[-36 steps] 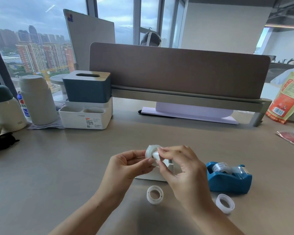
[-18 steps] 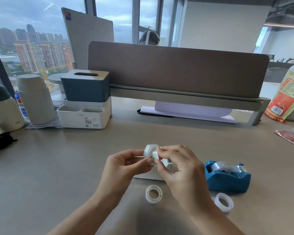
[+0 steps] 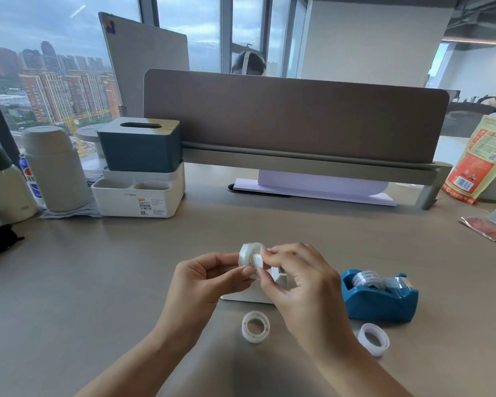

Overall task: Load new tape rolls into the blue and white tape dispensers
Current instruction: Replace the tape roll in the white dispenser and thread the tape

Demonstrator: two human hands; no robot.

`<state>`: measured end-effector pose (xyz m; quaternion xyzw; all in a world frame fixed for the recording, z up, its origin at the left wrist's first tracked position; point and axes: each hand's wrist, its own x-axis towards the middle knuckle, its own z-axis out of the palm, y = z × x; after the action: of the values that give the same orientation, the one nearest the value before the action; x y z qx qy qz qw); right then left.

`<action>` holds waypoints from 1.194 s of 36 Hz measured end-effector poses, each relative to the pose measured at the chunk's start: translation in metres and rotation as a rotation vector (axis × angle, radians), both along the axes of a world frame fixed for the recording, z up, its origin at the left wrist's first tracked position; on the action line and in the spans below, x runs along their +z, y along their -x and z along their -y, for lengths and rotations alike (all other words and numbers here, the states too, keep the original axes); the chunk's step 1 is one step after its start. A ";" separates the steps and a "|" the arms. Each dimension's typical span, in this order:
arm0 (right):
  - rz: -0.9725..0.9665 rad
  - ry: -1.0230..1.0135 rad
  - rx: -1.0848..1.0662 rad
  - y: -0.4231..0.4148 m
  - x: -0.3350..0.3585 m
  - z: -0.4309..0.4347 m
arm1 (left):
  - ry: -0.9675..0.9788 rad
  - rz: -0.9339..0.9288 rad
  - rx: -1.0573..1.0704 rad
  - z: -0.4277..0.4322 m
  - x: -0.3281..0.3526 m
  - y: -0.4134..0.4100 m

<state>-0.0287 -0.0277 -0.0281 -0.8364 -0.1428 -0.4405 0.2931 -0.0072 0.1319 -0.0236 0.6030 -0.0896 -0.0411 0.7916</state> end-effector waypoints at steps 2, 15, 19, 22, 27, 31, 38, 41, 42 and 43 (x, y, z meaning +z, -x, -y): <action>0.007 0.020 -0.006 0.000 0.001 0.000 | -0.003 0.006 0.006 0.000 0.000 0.000; 0.052 0.054 0.005 -0.001 0.000 0.002 | 0.029 -0.010 -0.045 -0.001 -0.001 -0.001; -0.014 -0.004 0.087 -0.002 0.002 0.006 | 0.088 -0.044 -0.080 -0.002 0.001 -0.003; -0.122 -0.134 0.166 0.000 0.006 0.009 | 0.092 -0.028 -0.101 -0.002 0.000 -0.005; -0.381 -0.452 0.308 -0.001 0.007 0.011 | 0.028 0.068 -0.079 -0.003 -0.001 -0.006; -0.576 -0.607 0.407 -0.001 0.009 0.009 | -0.022 0.143 -0.070 -0.004 0.002 -0.005; -0.603 -0.696 0.464 0.001 0.011 0.006 | -0.116 0.236 0.014 -0.004 0.000 -0.005; -0.598 -0.721 0.462 0.001 0.010 0.004 | -0.143 0.264 0.014 -0.005 0.000 -0.005; -0.593 -0.728 0.457 0.001 0.010 0.004 | -0.155 0.277 0.015 -0.005 0.000 -0.005; -0.586 -0.731 0.449 0.001 0.009 0.003 | -0.167 0.289 0.019 -0.005 0.000 -0.006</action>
<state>-0.0293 -0.0308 -0.0188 -0.7163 -0.0677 -0.1353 0.6812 -0.0017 0.1369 -0.0240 0.6670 -0.1932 0.0465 0.7180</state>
